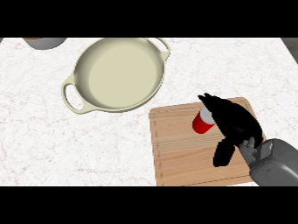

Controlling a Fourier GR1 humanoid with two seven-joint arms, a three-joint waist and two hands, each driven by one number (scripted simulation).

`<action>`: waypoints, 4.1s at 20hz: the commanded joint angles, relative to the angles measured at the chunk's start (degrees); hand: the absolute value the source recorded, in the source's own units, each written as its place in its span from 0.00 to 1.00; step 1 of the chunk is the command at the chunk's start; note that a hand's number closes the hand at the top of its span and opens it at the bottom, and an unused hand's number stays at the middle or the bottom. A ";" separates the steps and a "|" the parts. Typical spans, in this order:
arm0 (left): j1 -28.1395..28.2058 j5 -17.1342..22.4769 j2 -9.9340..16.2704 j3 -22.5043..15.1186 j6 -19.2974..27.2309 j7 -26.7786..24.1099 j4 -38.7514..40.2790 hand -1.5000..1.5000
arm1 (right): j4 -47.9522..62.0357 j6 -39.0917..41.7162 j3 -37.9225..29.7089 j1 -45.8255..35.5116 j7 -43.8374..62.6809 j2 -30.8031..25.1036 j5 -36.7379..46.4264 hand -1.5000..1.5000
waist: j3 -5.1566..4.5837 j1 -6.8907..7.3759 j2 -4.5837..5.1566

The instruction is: Pick the can from the cutting board and place it in the pot

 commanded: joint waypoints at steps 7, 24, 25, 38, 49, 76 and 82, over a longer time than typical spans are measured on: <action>-16.32 0.95 -3.79 2.08 2.07 -7.07 -7.68 0.50 | 3.35 -1.01 0.88 -0.32 0.52 4.14 0.36 0.00 | -0.55 -2.31 -0.06; -16.06 0.46 -4.96 3.61 0.76 -7.49 -6.85 0.50 | 6.54 -3.53 2.89 -3.90 -5.21 4.74 7.37 1.00 | -0.52 -2.17 -0.46; -16.48 0.24 -5.21 3.01 0.71 -6.69 -7.31 0.50 | 7.18 -3.55 2.82 -4.61 -5.63 4.62 7.87 1.00 | -0.48 -2.32 -0.13; -7.55 0.60 -5.78 6.58 0.98 -6.13 -7.57 0.50 | 9.50 -14.37 -1.04 2.62 19.12 9.32 15.82 1.00 | -1.01 -9.13 -3.47; -3.59 0.03 -6.04 7.84 0.46 -6.04 -9.02 0.50 | 0.14 -18.40 -3.82 -7.81 21.25 10.88 33.25 1.00 | -1.04 -10.12 -5.37; -11.46 -0.86 -8.13 7.46 -3.38 -9.92 -8.93 0.50 | 11.06 -10.17 -16.27 -29.59 22.85 34.34 47.50 1.00 | -0.98 -2.80 -0.37; -14.21 -1.68 -8.11 6.74 -4.69 -9.45 -8.11 0.50 | 17.34 -11.53 -19.18 -30.64 22.41 34.48 43.82 1.00 | -0.85 -0.60 0.75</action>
